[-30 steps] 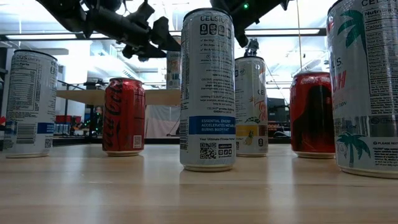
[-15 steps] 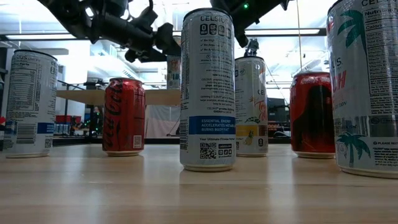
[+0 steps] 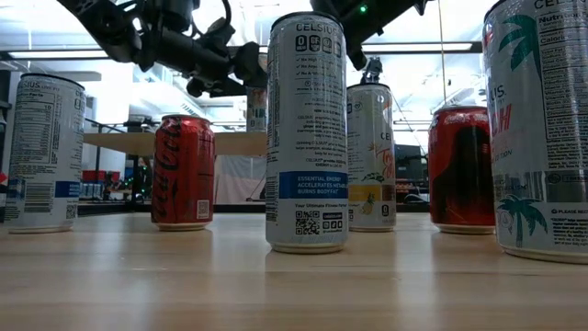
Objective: Place canned beverage on shelf
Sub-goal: Put the top right white yellow soda can on the shelf
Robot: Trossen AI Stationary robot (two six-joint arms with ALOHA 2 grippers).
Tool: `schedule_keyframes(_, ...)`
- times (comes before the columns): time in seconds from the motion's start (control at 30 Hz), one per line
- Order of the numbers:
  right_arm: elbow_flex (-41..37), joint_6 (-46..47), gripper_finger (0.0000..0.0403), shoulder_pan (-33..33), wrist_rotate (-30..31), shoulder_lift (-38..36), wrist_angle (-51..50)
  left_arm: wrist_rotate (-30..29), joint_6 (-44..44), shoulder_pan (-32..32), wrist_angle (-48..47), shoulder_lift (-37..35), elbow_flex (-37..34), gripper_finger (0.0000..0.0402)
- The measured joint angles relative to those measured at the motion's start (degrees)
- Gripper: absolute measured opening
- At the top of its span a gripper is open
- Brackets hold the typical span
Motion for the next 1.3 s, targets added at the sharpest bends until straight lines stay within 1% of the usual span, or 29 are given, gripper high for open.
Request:
schedule_keyframes(0.1,0.00,0.00,0.0009,0.00,0.00,0.00,0.00,0.00,0.00,0.00,1.23,0.77,0.00,0.0345)
schedule_keyframes(0.17,-0.02,0.00,0.0009,-0.01,0.00,0.00,0.00,0.00,0.00,0.00,1.66,1.23,0.00,0.0335)
schedule_keyframes(0.4,0.00,0.02,0.0009,-0.02,0.00,0.00,0.02,-0.06,0.40,0.00,1.89,1.21,-0.02,0.0271)
schedule_keyframes(0.53,-0.02,0.86,0.0009,-0.02,0.01,0.00,0.02,-2.78,1.74,0.11,0.53,0.35,-0.02,0.0242)
schedule_keyframes(0.63,0.00,0.88,0.0009,0.00,0.00,0.02,0.04,-3.64,1.84,0.73,-1.74,-0.78,-0.02,0.0240)
schedule_keyframes(0.73,-0.02,1.29,0.0009,0.00,0.02,0.00,0.02,-4.38,1.60,1.50,-4.55,-2.35,-0.02,0.0246)
schedule_keyframes(0.97,0.00,1.49,0.0009,0.00,0.00,0.02,0.02,-4.68,1.63,3.84,-10.14,-6.90,-0.69,0.0249)
schedule_keyframes(1.1,0.00,1.51,0.0009,0.00,0.00,0.02,0.02,-4.74,1.20,5.14,-10.45,-10.22,-3.17,0.0249)
schedule_keyframes(1.3,-0.02,1.53,0.0009,0.00,0.00,0.02,0.02,-4.74,-0.05,5.18,-10.67,-16.54,-6.92,0.0249)
